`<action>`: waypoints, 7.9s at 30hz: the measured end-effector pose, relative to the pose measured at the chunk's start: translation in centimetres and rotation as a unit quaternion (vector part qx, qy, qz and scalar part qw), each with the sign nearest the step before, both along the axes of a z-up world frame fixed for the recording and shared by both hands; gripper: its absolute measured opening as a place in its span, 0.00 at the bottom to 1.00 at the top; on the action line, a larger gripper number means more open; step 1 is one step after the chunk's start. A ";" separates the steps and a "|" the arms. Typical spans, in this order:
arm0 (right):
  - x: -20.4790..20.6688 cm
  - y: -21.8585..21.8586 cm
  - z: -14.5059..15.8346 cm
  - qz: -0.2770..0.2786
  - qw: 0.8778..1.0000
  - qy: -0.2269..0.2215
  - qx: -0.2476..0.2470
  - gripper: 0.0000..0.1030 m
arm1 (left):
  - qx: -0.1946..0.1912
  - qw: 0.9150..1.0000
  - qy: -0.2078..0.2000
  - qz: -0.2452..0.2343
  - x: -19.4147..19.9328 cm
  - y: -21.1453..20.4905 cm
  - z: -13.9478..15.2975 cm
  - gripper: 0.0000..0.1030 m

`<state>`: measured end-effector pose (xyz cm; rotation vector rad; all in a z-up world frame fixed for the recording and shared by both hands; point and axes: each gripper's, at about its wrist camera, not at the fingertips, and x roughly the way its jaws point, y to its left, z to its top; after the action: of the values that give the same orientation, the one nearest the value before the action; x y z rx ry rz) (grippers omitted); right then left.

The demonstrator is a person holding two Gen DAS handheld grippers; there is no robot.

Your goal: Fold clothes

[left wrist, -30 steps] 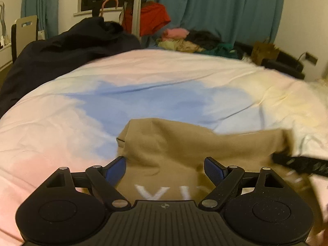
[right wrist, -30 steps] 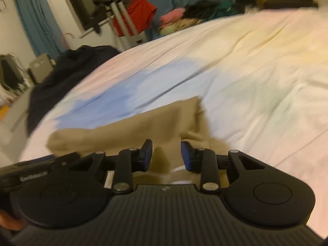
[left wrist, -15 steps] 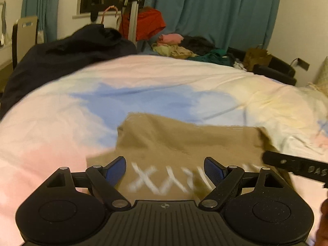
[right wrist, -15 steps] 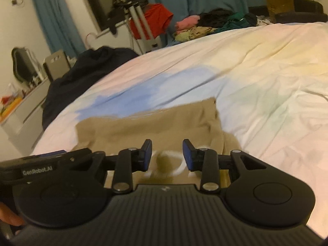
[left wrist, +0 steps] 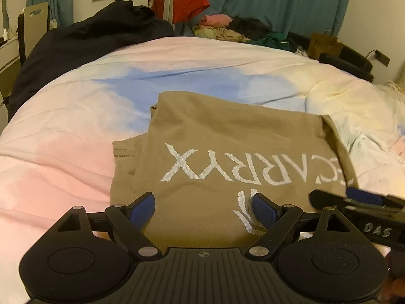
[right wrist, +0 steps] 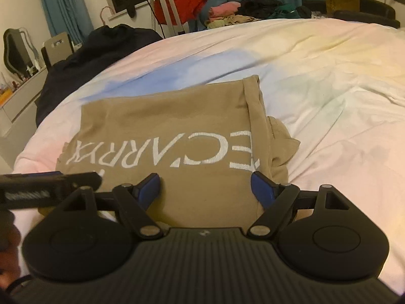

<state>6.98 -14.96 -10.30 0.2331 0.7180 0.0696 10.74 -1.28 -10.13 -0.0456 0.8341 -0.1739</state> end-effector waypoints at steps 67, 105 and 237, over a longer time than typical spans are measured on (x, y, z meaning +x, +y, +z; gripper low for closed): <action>0.0 -2.2 0.6 -0.073 0.994 -0.006 0.081 0.78 | -0.333 0.937 0.071 0.082 0.1 4.0 -3.6 0.58; 1.4 -0.9 -6.2 0.031 0.807 0.119 0.578 0.80 | -0.460 0.884 0.006 0.081 -1.0 6.0 -1.5 0.18; -15.7 -10.4 10.3 -0.192 0.952 -0.211 -0.113 1.00 | -0.051 0.943 -0.278 -0.175 -14.6 -14.9 14.1 0.99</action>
<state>-8.76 -25.33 -0.01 0.1284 0.2404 -0.3264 -3.83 -16.16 4.00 0.0545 0.2607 -0.5386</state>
